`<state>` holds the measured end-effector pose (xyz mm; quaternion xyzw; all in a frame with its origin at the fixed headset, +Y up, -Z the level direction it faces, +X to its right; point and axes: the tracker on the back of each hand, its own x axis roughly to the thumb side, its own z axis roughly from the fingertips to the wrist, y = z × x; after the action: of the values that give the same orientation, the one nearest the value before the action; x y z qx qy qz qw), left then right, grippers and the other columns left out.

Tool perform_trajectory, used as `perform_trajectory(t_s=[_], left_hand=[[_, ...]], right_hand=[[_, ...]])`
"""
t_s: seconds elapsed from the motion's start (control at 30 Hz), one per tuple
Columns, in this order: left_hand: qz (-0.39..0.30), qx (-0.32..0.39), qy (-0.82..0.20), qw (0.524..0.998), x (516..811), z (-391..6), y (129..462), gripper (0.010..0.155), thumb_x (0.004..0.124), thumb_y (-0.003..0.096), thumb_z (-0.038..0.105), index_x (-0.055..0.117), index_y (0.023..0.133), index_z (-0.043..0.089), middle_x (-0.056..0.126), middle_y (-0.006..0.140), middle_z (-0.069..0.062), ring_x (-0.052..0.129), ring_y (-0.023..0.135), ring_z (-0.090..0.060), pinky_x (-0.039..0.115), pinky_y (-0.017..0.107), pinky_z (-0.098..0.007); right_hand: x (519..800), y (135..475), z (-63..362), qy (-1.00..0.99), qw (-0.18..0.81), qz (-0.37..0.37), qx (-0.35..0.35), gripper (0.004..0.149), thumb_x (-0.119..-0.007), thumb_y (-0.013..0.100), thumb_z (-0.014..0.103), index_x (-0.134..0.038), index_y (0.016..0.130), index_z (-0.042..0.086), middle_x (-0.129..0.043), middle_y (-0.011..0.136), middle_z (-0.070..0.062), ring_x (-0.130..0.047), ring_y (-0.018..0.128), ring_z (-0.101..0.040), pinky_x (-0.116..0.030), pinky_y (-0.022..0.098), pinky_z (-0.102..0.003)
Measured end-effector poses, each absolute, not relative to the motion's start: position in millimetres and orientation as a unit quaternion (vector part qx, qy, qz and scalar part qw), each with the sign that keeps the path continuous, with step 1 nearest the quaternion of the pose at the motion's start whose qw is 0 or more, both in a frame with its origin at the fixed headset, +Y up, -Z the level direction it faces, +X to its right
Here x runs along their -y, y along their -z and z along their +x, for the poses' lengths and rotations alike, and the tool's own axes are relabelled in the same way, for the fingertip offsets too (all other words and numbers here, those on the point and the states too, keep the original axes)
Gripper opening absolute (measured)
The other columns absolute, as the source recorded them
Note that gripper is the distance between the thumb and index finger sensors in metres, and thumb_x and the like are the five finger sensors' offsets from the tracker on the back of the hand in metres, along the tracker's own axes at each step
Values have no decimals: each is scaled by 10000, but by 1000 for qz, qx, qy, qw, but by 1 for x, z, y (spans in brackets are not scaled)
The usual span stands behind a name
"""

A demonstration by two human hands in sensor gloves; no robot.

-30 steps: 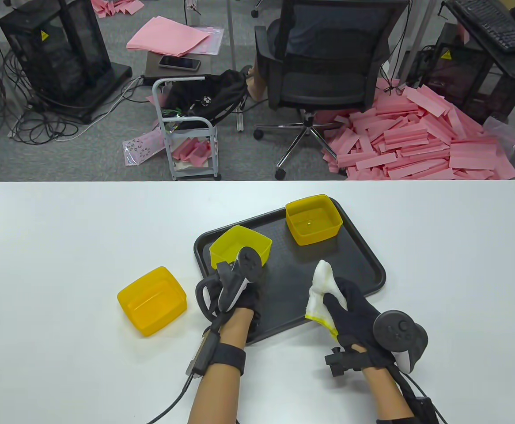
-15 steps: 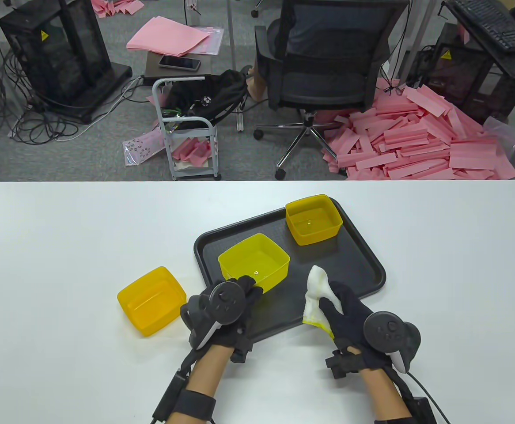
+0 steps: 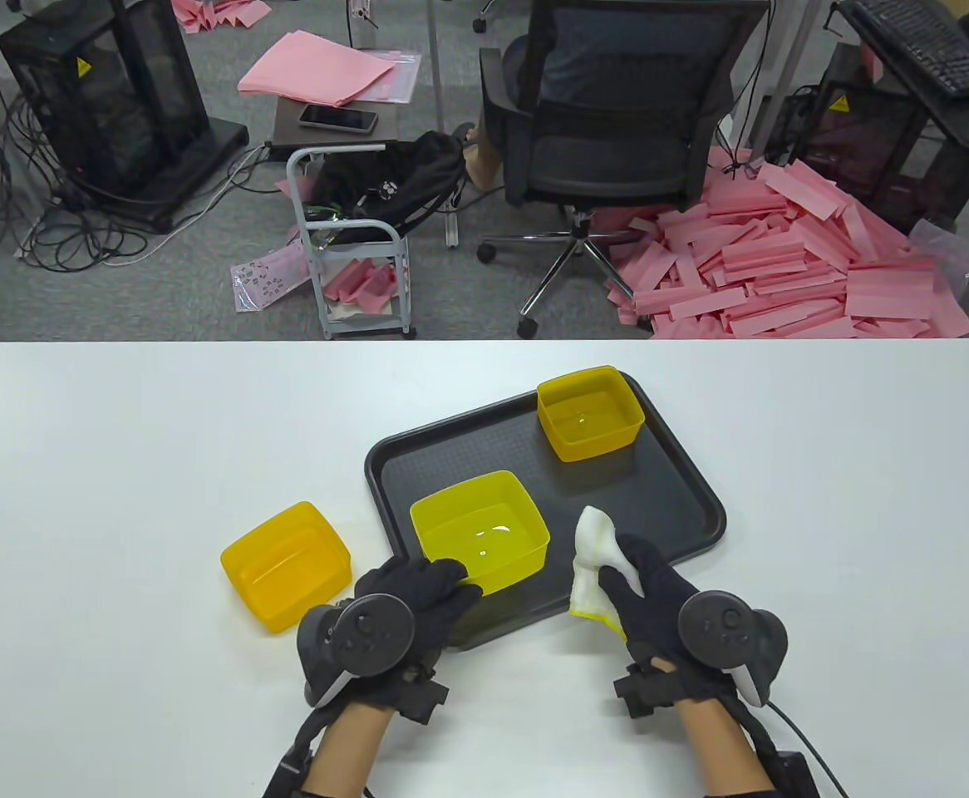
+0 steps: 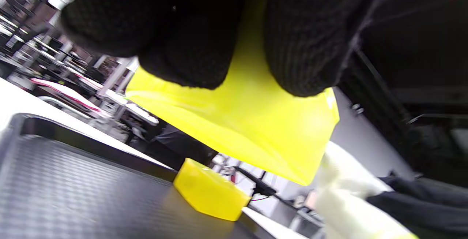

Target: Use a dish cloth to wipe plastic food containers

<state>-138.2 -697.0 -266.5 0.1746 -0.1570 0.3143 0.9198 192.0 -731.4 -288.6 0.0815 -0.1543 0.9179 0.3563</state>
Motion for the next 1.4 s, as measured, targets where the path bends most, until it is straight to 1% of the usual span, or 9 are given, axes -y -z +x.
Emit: perform_trajectory(t_s=[0.37,0.5,0.67,0.8,0.9,1.0,1.13,1.27,1.4], left_hand=[[136,199,-327,914,709,-147,269,375,912,390,508,993,699,311,1005,509,-78,958,412,-308,814,322,-444],[132,209,-318,915,709,-145,267,374,915,385,506,996,694,311,1005,500,-74,960,404,-302,817,320,-443],[137,214,-323,912,707,-145,265,373,915,386,503,995,695,309,1004,500,-75,959,404,-303,816,321,-445],[141,225,-318,910,704,-142,261,371,916,385,501,998,692,309,1004,493,-72,960,396,-298,818,317,-442],[145,236,-310,909,701,-138,258,371,914,386,501,998,692,309,1003,484,-66,960,386,-289,820,312,-438],[150,244,-307,908,698,-135,255,371,915,386,499,998,692,307,1002,475,-62,961,377,-283,822,307,-435],[149,253,-297,909,698,-133,254,371,917,385,492,999,694,305,996,472,-69,956,375,-285,818,309,-438],[136,266,-307,904,700,-129,254,369,915,388,487,996,697,302,997,472,-69,958,375,-285,820,307,-438],[133,284,-305,899,700,-123,251,369,914,389,489,996,697,304,1000,470,-65,963,374,-282,827,306,-433]], right_hand=[[731,287,189,-924,343,91,146,536,-798,537,484,-683,975,198,-925,706,-17,-985,367,-262,-868,137,-309],[720,284,187,-925,330,95,165,521,-816,526,480,-698,983,258,-926,731,-19,-990,376,-260,-874,139,-301],[687,279,175,-935,259,132,202,507,-846,511,470,-714,978,324,-919,765,-17,-991,386,-261,-876,145,-297],[648,277,152,-949,137,191,212,490,-880,493,445,-742,957,370,-908,797,-16,-983,411,-269,-872,167,-310],[625,275,131,-949,31,227,216,471,-910,474,406,-776,925,402,-878,846,-20,-964,474,-280,-869,221,-329],[613,273,106,-939,-54,283,186,457,-934,460,377,-806,896,421,-855,881,-20,-945,519,-287,-862,259,-339],[614,267,68,-912,-182,348,122,439,-949,443,349,-829,851,454,-830,915,9,-922,585,-289,-861,308,-348],[615,268,43,-903,-219,367,52,444,-962,432,348,-835,846,444,-847,910,44,-917,607,-288,-864,322,-353],[613,270,29,-909,-185,373,16,471,-971,420,363,-825,868,383,-883,882,68,-945,584,-271,-877,309,-340]])
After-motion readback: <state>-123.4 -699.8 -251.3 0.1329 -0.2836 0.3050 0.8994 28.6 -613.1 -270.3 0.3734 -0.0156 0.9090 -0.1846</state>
